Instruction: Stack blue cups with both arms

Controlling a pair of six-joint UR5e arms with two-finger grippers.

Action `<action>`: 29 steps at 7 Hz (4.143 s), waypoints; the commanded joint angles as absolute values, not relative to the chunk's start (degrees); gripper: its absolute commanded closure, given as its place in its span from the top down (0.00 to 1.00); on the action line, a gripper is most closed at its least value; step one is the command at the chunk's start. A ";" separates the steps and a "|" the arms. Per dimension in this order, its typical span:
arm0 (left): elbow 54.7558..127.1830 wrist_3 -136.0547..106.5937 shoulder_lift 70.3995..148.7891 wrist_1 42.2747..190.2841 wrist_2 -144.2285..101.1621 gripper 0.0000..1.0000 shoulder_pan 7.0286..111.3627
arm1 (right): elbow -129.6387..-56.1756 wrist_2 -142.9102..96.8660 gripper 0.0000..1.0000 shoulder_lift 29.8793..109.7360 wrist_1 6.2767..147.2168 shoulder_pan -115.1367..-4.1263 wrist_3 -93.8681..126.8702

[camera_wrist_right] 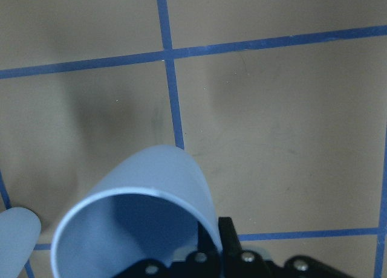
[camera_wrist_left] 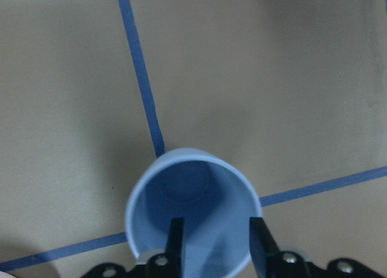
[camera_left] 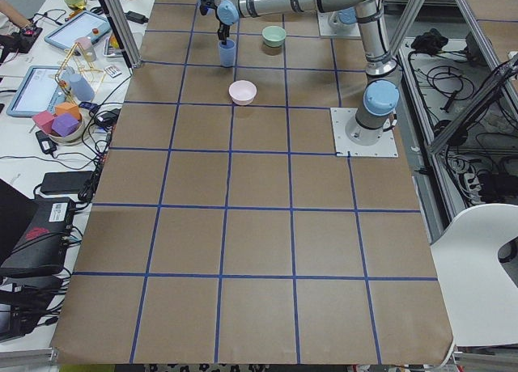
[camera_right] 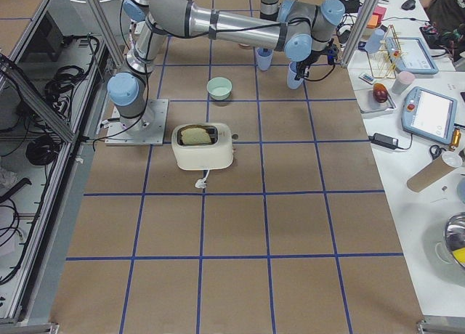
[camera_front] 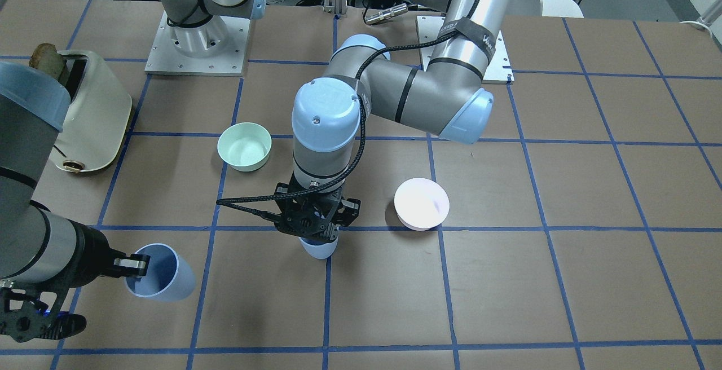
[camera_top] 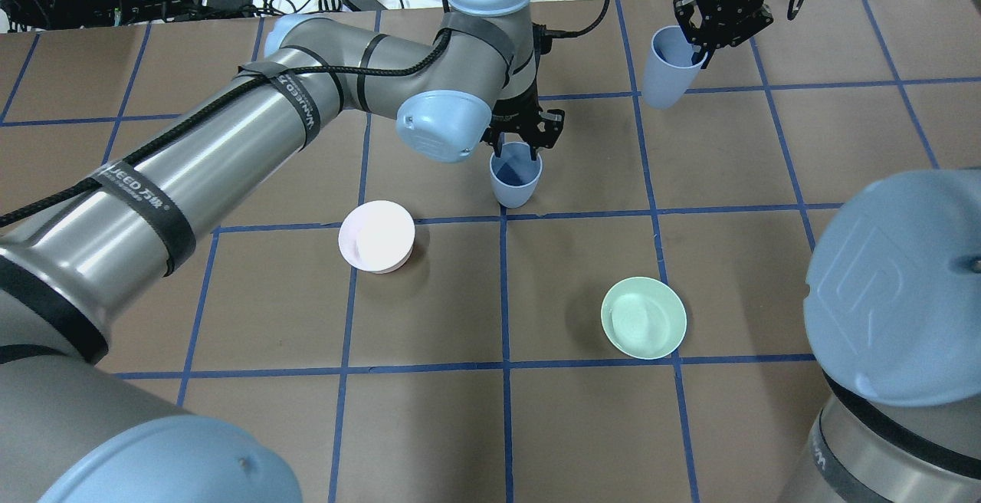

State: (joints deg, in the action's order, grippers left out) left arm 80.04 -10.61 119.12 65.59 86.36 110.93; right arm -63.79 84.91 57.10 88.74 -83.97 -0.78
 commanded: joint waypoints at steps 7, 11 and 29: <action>86.81 -3.78 92.40 87.05 85.96 1.00 91.16 | -64.42 83.33 0.00 62.93 83.85 -102.99 23.62; 88.50 -3.34 91.93 84.20 86.13 1.00 89.21 | -71.53 83.76 0.00 63.02 90.06 -105.56 26.80; 88.68 0.26 91.05 86.40 87.89 1.00 88.95 | -73.30 85.51 1.00 75.02 87.77 -93.37 7.11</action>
